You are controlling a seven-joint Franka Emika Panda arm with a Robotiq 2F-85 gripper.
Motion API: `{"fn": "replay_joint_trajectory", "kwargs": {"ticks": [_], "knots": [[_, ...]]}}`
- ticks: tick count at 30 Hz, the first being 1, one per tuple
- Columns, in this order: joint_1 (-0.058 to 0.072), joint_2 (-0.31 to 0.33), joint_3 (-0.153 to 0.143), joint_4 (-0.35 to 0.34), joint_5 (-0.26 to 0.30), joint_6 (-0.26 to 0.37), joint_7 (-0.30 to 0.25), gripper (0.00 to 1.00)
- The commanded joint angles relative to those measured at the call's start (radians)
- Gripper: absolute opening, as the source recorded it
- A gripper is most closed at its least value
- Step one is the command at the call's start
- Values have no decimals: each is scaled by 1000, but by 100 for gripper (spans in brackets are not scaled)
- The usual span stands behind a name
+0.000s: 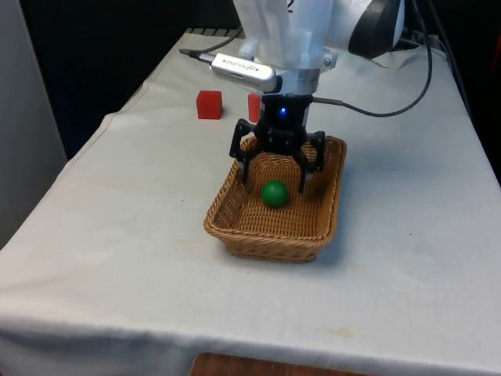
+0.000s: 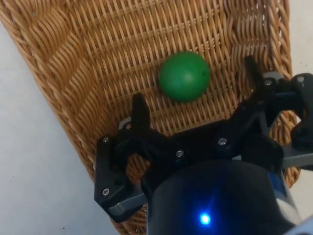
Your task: Pick up the object to the left of the cylinder and place it into the basket.
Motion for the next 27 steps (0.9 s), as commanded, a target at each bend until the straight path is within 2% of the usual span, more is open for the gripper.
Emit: {"fn": "replay_joint_trajectory", "kwargs": {"ticks": [1,7,8,10,16,17,18,26,27], "knots": [[1,-13,-5,-5,-4,-12,-3,100],[13,-39,-24,-13,-10,-31,-5,100],[7,-33,-17,-6,-3,-27,-8,100],[18,-53,-30,-19,-14,-39,-5,100],[26,-86,-45,-37,-20,-49,-10,100],[17,-73,-34,-28,-9,-42,-13,100],[27,-91,-47,-40,-21,-50,-11,100],[36,-151,-75,-62,-61,-74,-9,100],[25,-144,-61,-54,-46,-69,-17,100]]}}
